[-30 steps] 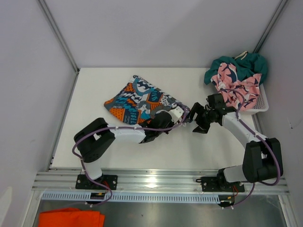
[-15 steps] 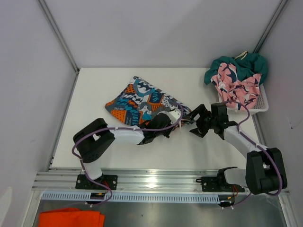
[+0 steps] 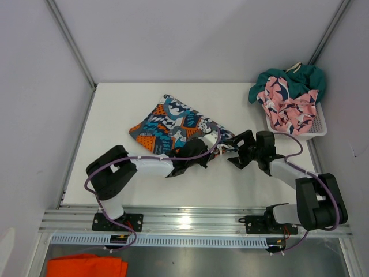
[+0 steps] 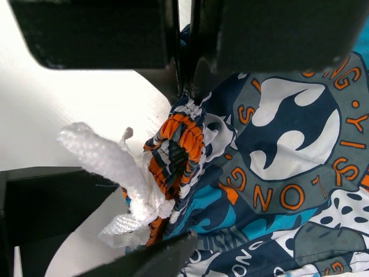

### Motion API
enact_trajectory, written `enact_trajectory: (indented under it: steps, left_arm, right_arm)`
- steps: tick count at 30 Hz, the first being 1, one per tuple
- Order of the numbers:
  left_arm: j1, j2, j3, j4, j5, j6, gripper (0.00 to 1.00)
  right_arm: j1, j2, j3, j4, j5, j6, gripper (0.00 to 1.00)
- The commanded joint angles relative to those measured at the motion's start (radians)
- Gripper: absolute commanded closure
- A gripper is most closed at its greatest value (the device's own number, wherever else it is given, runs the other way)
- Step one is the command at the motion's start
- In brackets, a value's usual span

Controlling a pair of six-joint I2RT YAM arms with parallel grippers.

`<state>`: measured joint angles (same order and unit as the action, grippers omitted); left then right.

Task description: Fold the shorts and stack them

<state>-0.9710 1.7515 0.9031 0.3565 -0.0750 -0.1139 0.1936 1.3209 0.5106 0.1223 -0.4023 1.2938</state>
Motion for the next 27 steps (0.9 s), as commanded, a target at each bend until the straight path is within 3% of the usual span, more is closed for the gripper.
enact_trajectory:
  steps: [1, 5, 8, 10, 11, 12, 15, 18, 19, 20, 22, 24, 27]
  left_arm:
    - [-0.001, -0.055, -0.012, 0.082, 0.029, -0.033, 1.0]
    - [-0.003, -0.052, -0.01, 0.088, 0.04, -0.038, 1.0]
    - [-0.011, -0.047, -0.004, 0.082, 0.027, -0.032, 1.0]
    - [-0.012, -0.049, -0.006, 0.084, 0.027, -0.035, 1.0]
    - [-0.014, -0.052, -0.004, 0.084, 0.027, -0.038, 1.0]
    - [-0.015, -0.052, -0.004, 0.084, 0.027, -0.036, 1.0]
    - [-0.021, -0.05, -0.003, 0.079, 0.027, -0.038, 1.0]
    - [-0.026, -0.052, -0.007, 0.082, 0.046, -0.047, 0.97]
    - [-0.026, -0.056, -0.013, 0.093, 0.055, -0.05, 0.91]
    - [-0.026, -0.061, -0.016, 0.099, 0.066, -0.064, 0.74]
    - [-0.023, -0.098, -0.044, 0.111, 0.066, -0.089, 0.55]
    - [0.001, -0.135, -0.059, 0.114, 0.067, -0.116, 0.42]
    - [0.086, -0.204, -0.078, 0.102, 0.144, -0.188, 0.36]
  right_arm:
    - [0.007, 0.03, -0.011, 0.123, 0.039, 0.056, 0.02]
    - [0.024, 0.077, -0.007, 0.154, 0.057, 0.078, 0.06]
    - [0.038, 0.101, -0.012, 0.169, 0.095, 0.087, 0.14]
    - [0.056, 0.116, -0.009, 0.178, 0.12, 0.097, 0.25]
    - [0.058, 0.123, -0.009, 0.183, 0.125, 0.101, 0.31]
    - [0.063, 0.127, -0.007, 0.183, 0.134, 0.11, 0.49]
    - [0.063, 0.13, 0.006, 0.136, 0.146, 0.093, 0.85]
    - [0.058, 0.133, 0.069, 0.01, 0.145, 0.02, 1.0]
    - [0.056, 0.13, 0.116, -0.031, 0.142, -0.01, 1.0]
    - [0.052, 0.13, 0.143, -0.115, 0.14, -0.045, 1.0]
    - [0.04, 0.129, 0.221, -0.232, 0.132, -0.17, 1.0]
    - [0.032, 0.117, 0.255, -0.367, 0.131, -0.256, 1.0]
    - [0.026, 0.071, 0.25, -0.449, 0.119, -0.387, 1.0]
